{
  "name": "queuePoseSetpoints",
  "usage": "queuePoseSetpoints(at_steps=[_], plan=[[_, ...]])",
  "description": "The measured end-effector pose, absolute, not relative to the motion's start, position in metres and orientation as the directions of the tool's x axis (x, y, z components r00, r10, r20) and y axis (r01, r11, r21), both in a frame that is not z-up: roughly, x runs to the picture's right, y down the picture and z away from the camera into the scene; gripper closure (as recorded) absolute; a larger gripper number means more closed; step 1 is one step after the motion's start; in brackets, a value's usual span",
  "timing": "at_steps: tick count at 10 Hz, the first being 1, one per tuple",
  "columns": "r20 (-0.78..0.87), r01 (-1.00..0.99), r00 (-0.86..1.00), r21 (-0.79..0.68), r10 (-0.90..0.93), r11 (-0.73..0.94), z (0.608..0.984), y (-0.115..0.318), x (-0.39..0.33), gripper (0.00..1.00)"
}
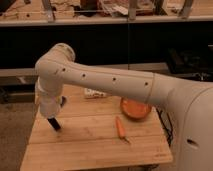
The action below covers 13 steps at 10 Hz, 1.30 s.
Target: Place the ceramic cup over the eraser
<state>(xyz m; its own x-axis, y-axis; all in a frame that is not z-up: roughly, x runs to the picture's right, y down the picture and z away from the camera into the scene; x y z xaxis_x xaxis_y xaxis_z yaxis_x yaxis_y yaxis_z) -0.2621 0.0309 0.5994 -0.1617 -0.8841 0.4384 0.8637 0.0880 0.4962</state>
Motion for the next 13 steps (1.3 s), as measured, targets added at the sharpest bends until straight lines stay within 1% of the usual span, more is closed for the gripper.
queuePoseSetpoints(at_steps=[2, 5, 13], plan=[[0.443, 0.860, -0.185, 0.504, -0.877, 0.073, 0.597, 0.030, -0.274, 1.00], [0.448, 0.873, -0.208, 0.485, -0.870, 0.042, 0.608, 0.032, -0.287, 1.00], [0.487, 0.931, -0.194, 0.364, -0.852, -0.004, 0.640, 0.033, -0.289, 1.00]])
